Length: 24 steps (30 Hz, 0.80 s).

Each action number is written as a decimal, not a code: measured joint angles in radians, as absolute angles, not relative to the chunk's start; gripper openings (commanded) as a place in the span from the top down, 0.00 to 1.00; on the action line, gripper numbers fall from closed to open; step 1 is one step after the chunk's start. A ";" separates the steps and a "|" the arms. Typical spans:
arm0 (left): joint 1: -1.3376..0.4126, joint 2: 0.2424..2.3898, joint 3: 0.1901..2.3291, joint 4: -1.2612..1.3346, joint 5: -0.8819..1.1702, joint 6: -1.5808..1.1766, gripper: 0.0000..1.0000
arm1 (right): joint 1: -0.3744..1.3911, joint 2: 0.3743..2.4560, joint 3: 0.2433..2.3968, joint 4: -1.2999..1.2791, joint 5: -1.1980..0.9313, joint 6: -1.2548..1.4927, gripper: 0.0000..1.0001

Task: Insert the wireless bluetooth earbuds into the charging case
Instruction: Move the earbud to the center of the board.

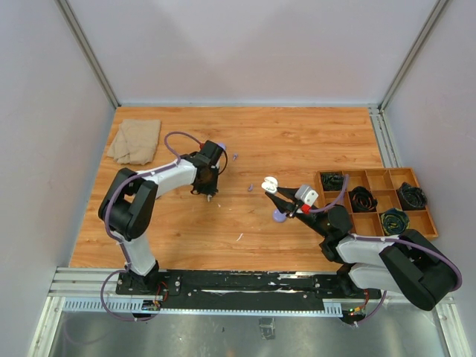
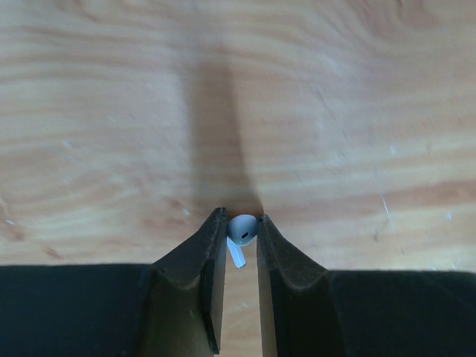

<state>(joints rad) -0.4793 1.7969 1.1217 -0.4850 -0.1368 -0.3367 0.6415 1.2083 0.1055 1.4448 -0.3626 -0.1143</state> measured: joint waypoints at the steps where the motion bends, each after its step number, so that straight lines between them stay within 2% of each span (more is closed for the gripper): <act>1: -0.503 1.782 1.103 -0.486 -0.136 -0.343 0.79 | 0.642 1.208 0.105 1.445 -0.363 -0.114 0.99; 8: -0.604 1.709 1.018 -0.511 -0.138 -0.380 0.79 | 0.642 1.208 0.105 1.445 -0.363 -0.114 0.99; 14: -0.669 1.678 0.987 -0.555 -0.158 -0.406 0.71 | 0.642 1.208 0.105 1.444 -0.363 -0.114 0.99; 20: -0.676 1.674 0.986 -0.596 -0.194 -0.444 0.61 | 0.642 1.208 0.105 1.444 -0.363 -0.114 0.99; 24: -0.676 1.674 0.986 -0.608 -0.207 -0.461 0.57 | 0.642 1.208 0.105 1.445 -0.364 -0.114 0.99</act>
<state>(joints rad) -0.6758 1.6745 0.9863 -0.6079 -0.2070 -0.4614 0.6418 1.2079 0.1055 1.4448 -0.3637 -0.1139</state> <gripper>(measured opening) 0.408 0.274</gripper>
